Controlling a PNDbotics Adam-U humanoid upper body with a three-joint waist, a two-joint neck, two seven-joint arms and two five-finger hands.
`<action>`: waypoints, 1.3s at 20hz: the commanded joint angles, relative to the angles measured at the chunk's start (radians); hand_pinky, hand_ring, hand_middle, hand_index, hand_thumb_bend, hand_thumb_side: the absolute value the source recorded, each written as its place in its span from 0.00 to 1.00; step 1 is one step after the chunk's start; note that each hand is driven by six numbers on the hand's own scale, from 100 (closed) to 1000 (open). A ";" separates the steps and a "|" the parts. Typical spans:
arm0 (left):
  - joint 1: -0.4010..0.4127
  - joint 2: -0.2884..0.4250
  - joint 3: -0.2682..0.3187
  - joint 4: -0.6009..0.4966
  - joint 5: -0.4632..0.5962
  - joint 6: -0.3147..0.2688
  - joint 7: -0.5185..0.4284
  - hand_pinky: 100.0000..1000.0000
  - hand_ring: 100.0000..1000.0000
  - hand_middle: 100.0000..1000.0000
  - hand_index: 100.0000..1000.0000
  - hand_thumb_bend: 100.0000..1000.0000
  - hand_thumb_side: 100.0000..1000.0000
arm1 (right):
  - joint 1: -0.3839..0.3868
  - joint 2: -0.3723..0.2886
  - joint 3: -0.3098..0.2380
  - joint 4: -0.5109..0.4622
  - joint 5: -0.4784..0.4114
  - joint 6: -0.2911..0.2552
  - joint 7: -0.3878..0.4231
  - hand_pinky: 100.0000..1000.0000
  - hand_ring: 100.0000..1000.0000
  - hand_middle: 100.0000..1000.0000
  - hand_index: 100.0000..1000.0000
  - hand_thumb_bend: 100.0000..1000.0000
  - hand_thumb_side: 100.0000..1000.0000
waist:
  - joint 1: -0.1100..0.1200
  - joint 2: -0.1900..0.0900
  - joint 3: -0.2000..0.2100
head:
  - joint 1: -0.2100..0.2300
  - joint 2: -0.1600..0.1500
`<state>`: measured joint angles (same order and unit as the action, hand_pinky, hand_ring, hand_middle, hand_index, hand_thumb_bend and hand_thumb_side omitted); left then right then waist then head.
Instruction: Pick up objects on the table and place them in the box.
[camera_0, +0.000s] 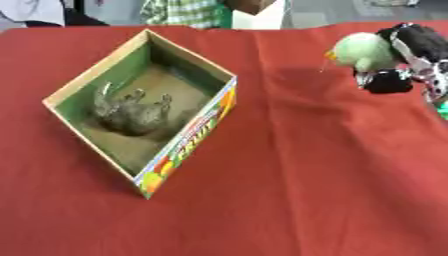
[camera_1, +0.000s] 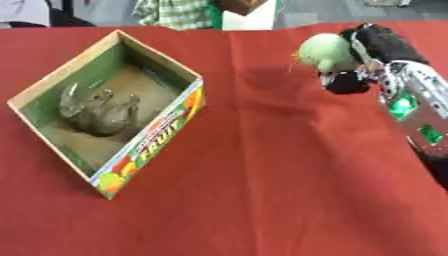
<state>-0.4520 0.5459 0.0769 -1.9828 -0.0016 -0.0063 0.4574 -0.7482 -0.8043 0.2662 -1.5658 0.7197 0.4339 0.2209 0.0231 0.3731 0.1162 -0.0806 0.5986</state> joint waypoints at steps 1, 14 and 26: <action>-0.006 0.026 0.012 -0.017 -0.007 0.003 0.003 0.64 0.87 0.86 0.88 0.00 0.78 | -0.025 -0.054 -0.001 -0.087 0.002 0.008 -0.027 0.65 0.68 0.33 0.49 0.00 0.23 | -0.003 -0.030 -0.001 | 0.010 0.013; -0.008 0.026 0.008 -0.017 -0.007 0.003 0.000 0.64 0.86 0.86 0.88 0.00 0.78 | -0.160 0.007 0.045 -0.314 -0.040 0.020 0.070 0.63 0.65 0.31 0.48 0.00 0.23 | -0.015 -0.044 0.002 | 0.029 0.048; -0.023 0.023 0.000 -0.017 -0.003 0.001 -0.005 0.63 0.86 0.86 0.88 0.00 0.78 | -0.334 0.236 0.140 -0.182 -0.012 -0.003 0.143 0.61 0.64 0.30 0.48 0.00 0.22 | -0.024 -0.036 0.023 | -0.008 0.031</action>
<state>-0.4590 0.5459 0.0754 -1.9831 -0.0016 -0.0040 0.4542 -1.0594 -0.5788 0.4074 -1.7620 0.6956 0.4335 0.3615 -0.0037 0.3564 0.1387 -0.0832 0.6398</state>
